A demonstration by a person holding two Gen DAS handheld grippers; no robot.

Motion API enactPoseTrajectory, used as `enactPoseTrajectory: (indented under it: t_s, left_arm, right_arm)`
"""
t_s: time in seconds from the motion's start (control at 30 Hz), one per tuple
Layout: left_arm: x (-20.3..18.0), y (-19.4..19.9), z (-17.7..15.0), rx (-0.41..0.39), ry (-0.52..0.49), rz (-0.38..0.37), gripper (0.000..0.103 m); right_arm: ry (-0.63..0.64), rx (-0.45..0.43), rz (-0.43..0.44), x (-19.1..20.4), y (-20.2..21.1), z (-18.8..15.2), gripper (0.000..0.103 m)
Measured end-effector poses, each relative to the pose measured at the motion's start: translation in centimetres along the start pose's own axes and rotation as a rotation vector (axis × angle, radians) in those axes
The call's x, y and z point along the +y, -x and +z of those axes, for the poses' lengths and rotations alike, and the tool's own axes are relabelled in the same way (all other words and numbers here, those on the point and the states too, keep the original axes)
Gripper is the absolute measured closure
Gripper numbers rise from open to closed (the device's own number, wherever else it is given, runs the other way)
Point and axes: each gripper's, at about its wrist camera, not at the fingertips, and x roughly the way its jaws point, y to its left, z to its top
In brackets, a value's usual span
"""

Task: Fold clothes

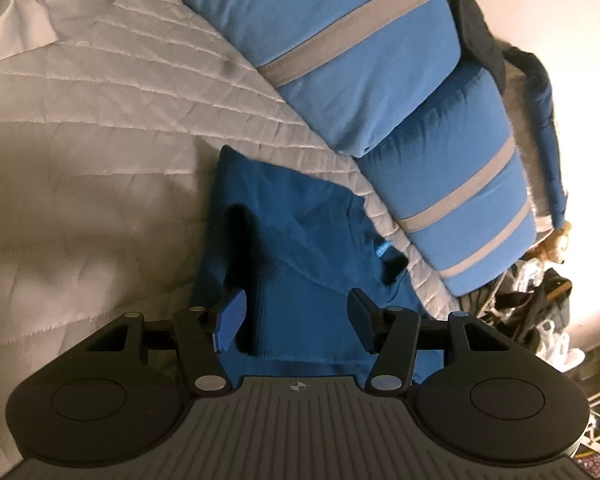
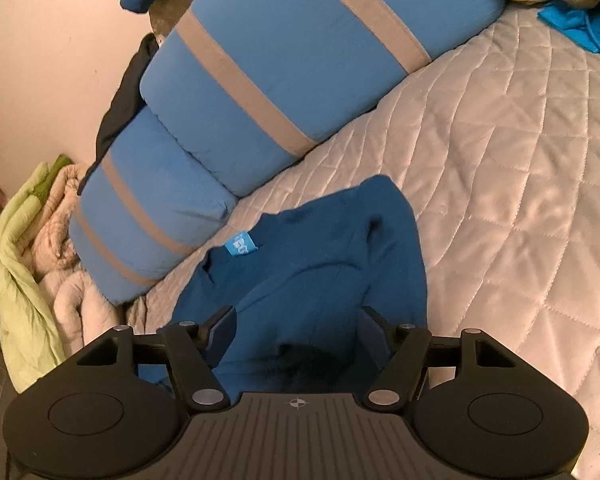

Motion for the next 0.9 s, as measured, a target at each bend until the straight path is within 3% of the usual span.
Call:
enactPoseTrajectory:
  t_s: [0.3, 0.33, 0.37, 0.4, 0.47, 0.53, 0.67, 0.9]
  left_arm:
    - [0.0, -1.4, -0.5, 0.044, -0.012, 0.050, 0.049]
    - [0.0, -1.6, -0.5, 0.045, -0.013, 0.052, 0.049]
    - [0.0, -1.7, -0.5, 0.045, -0.014, 0.052, 0.055]
    - [-0.1, -1.8, -0.5, 0.044, -0.015, 0.051, 0.072]
    - [-0.3, -1.9, -0.4, 0.052, -0.019, 0.050, 0.089]
    - [-0.7, -1.3, -0.2, 0.028, -0.037, 0.024, 0.098]
    - [-1.9, 0.4, 1.1, -0.051, -0.050, -0.060, 0.098]
    - [-3.8, 1.5, 2.5, -0.143, -0.075, -0.094, 0.098]
  right_arm:
    - [-0.041, 0.017, -0.047, -0.7, -1.7, -0.2, 0.046]
    - [-0.042, 0.025, -0.052, -0.7, -2.0, -0.2, 0.052]
    - [-0.043, 0.032, -0.057, -0.7, -2.3, -0.2, 0.061]
    - [-0.039, 0.038, -0.064, -0.6, -2.5, -0.2, 0.065]
    - [-0.011, 0.041, -0.081, -0.1, -2.5, -0.1, 0.080]
    - [0.020, 0.030, -0.071, 0.5, -2.1, 0.2, 0.085]
    - [0.047, -0.015, -0.008, 1.8, -0.8, 1.5, 0.088]
    - [-0.003, -0.062, 0.050, 2.5, -0.7, 3.5, 0.088]
